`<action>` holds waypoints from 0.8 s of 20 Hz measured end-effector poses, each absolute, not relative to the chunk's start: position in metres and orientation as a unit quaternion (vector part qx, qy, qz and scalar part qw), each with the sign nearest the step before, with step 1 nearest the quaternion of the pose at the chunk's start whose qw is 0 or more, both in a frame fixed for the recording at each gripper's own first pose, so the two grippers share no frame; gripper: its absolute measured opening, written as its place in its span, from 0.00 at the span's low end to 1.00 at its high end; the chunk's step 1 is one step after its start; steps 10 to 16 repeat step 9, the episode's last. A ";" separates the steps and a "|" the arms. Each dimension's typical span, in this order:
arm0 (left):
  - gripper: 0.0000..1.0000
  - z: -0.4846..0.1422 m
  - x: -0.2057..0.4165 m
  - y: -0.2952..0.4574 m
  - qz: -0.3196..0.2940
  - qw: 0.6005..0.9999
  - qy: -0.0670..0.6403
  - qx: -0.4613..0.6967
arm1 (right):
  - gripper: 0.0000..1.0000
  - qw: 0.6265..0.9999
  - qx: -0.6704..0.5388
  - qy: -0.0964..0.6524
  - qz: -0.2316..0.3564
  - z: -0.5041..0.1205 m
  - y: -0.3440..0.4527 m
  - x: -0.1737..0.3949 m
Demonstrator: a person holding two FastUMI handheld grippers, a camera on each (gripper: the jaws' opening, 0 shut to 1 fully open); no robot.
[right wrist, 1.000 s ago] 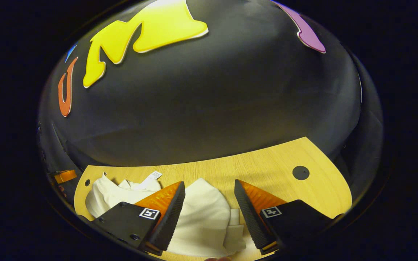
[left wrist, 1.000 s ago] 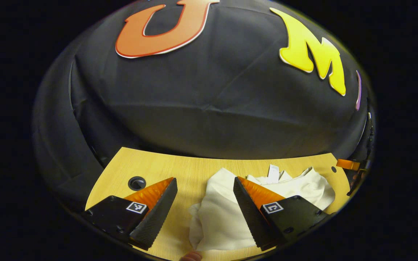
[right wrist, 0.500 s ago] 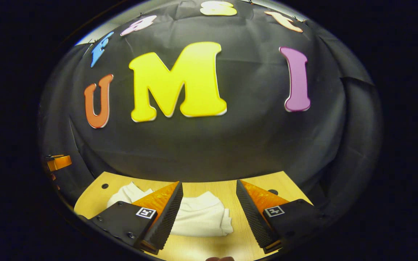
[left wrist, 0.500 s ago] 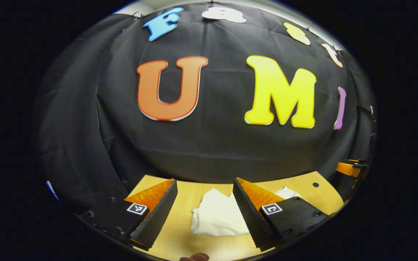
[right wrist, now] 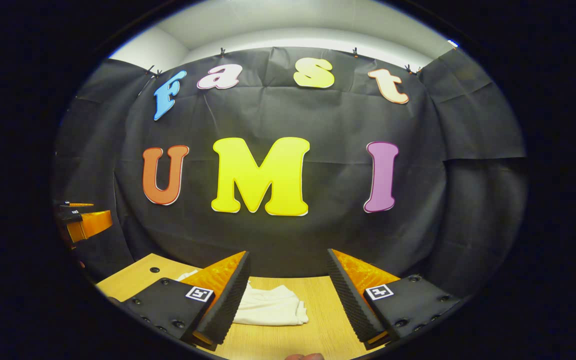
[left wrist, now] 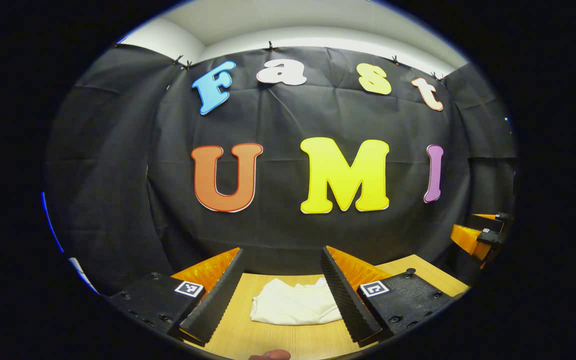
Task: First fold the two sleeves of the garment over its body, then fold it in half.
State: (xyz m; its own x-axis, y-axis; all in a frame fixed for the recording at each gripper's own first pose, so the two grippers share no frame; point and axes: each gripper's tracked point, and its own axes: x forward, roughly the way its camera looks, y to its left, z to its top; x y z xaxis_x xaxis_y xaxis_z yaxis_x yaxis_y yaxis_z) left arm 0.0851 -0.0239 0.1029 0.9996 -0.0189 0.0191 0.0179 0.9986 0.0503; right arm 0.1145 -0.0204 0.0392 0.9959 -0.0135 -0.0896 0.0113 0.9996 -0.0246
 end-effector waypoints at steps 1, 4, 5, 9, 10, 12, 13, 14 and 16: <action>0.98 0.098 0.078 -0.029 -0.008 0.999 -0.013 0.029 | 0.94 0.999 -0.007 0.045 -0.006 0.033 -0.012 0.109; 0.98 0.074 0.059 -0.048 -0.019 1.000 0.009 0.017 | 0.94 0.998 0.004 0.054 0.011 0.019 0.007 0.074; 0.98 0.068 0.054 -0.050 -0.019 1.000 0.014 0.011 | 0.93 0.998 -0.002 0.055 0.019 0.016 0.014 0.066; 0.98 0.057 0.047 -0.051 -0.015 0.999 0.015 0.028 | 0.93 0.998 -0.009 0.049 0.032 0.020 0.020 0.055; 0.98 0.057 0.047 -0.051 -0.015 0.999 0.015 0.028 | 0.93 0.998 -0.009 0.049 0.032 0.020 0.020 0.055; 0.98 0.057 0.047 -0.051 -0.015 0.999 0.015 0.028 | 0.93 0.998 -0.009 0.049 0.032 0.020 0.020 0.055; 0.98 0.057 0.047 -0.051 -0.015 0.999 0.015 0.028 | 0.93 0.998 -0.009 0.049 0.032 0.020 0.020 0.055; 0.98 0.057 0.047 -0.051 -0.015 0.999 0.015 0.028 | 0.93 0.998 -0.009 0.049 0.032 0.020 0.020 0.055; 0.98 0.057 0.047 -0.051 -0.015 0.999 0.015 0.028 | 0.93 0.998 -0.009 0.049 0.032 0.020 0.020 0.055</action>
